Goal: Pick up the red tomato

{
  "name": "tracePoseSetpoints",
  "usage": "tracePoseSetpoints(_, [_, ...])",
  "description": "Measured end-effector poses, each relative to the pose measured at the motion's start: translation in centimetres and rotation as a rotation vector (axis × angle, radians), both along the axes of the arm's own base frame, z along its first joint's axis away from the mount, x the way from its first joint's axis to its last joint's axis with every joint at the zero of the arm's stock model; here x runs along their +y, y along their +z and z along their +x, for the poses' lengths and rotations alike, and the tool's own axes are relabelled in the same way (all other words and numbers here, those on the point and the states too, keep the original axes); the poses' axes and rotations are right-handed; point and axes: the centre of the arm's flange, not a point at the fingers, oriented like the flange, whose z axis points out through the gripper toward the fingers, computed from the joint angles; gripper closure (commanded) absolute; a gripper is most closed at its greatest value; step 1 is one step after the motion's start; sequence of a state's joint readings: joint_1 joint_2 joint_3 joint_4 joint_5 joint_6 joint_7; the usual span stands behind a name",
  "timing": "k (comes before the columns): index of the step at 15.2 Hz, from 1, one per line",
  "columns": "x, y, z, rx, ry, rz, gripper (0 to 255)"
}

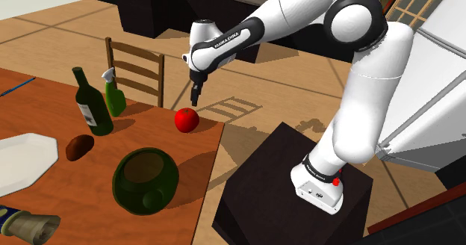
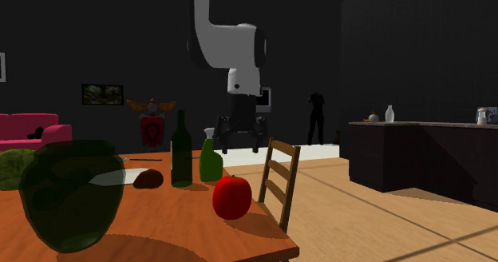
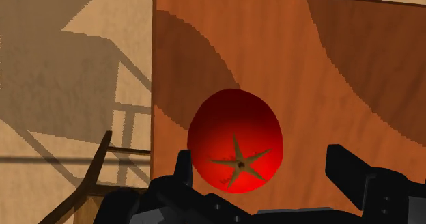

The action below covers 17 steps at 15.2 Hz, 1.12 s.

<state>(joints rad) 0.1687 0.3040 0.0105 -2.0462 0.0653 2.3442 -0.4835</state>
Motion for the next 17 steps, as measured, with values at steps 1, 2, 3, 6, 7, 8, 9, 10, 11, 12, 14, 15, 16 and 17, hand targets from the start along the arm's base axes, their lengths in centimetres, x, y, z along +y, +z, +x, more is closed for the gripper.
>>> tracePoseSetpoints(1, [0.6, -0.6, 0.8, -0.007, 0.015, 0.006, 0])
tracePoseSetpoints(2, [1.3, -1.4, 2.0, -0.014, 0.031, 0.012, 0])
tracePoseSetpoints(3, [1.8, -1.9, 2.4, -0.017, 0.040, 0.015, 0])
tracePoseSetpoints(6, [2.1, -3.3, 2.7, -0.021, 0.048, 0.019, 0])
tracePoseSetpoints(7, [2.2, -3.8, 2.8, -0.021, 0.048, 0.019, 0])
tracePoseSetpoints(8, [2.3, -4.3, 2.8, -0.021, 0.049, 0.019, 0])
tracePoseSetpoints(9, [2.2, -4.8, 2.7, -0.021, 0.049, 0.019, 0])
tracePoseSetpoints(10, [2.3, -5.4, 2.8, -0.021, 0.049, 0.019, 0])
tracePoseSetpoints(11, [2.3, -5.8, 2.8, -0.021, 0.049, 0.019, 0])
tracePoseSetpoints(12, [2.2, -6.0, 2.7, -0.021, 0.049, 0.019, 255])
tracePoseSetpoints(14, [2.2, -6.1, 2.7, -0.021, 0.049, 0.019, 255])
tracePoseSetpoints(15, [2.2, -6.1, 2.7, -0.021, 0.049, 0.019, 255])
tracePoseSetpoints(16, [2.2, -6.1, 2.7, -0.021, 0.049, 0.019, 255])
tracePoseSetpoints(17, [2.2, -6.1, 2.7, -0.022, 0.049, 0.019, 255])
